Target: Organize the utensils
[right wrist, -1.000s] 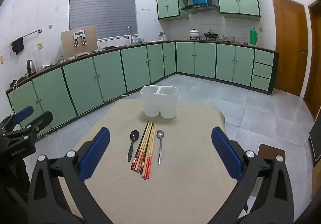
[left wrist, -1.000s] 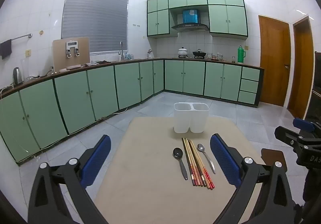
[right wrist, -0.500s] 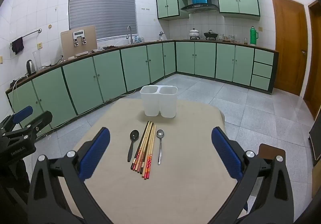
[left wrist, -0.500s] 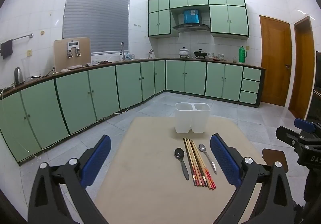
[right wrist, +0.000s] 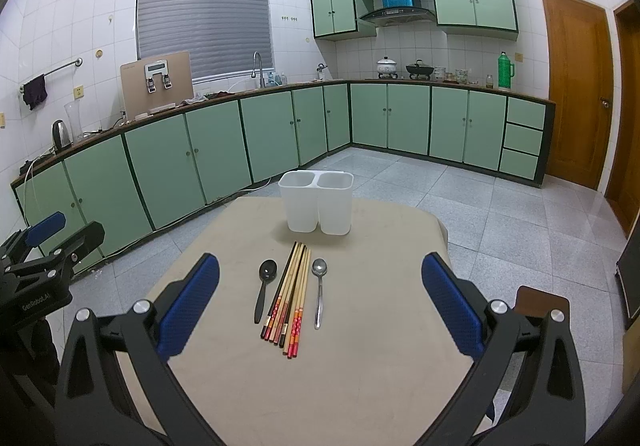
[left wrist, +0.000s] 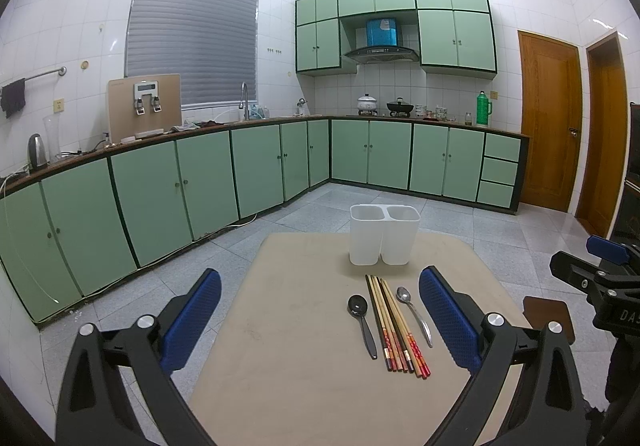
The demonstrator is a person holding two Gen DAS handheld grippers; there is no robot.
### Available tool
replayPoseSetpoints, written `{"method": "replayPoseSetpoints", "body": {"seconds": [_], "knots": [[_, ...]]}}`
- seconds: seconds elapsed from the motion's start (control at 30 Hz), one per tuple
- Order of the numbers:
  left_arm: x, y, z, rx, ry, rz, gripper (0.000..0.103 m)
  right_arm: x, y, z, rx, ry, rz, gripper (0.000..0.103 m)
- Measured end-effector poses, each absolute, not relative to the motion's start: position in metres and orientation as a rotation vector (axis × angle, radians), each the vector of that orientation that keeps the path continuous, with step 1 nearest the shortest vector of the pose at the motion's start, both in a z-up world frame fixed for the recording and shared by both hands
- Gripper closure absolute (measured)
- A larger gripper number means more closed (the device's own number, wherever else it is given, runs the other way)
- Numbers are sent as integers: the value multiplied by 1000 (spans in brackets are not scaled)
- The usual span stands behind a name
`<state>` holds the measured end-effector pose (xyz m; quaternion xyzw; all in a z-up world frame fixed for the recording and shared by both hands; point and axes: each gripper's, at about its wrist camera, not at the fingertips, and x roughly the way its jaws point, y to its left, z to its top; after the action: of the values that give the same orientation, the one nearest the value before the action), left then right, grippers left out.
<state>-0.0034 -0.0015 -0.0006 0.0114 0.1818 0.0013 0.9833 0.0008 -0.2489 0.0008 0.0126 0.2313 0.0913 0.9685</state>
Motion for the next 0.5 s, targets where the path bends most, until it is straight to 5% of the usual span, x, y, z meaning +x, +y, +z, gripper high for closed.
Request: {"method": "replayPoseSetpoints", "body": {"seconds": [0.5], "knots": [[-3,4,1,21,366,3,6,1,-248,1,23,468,183,5]]}}
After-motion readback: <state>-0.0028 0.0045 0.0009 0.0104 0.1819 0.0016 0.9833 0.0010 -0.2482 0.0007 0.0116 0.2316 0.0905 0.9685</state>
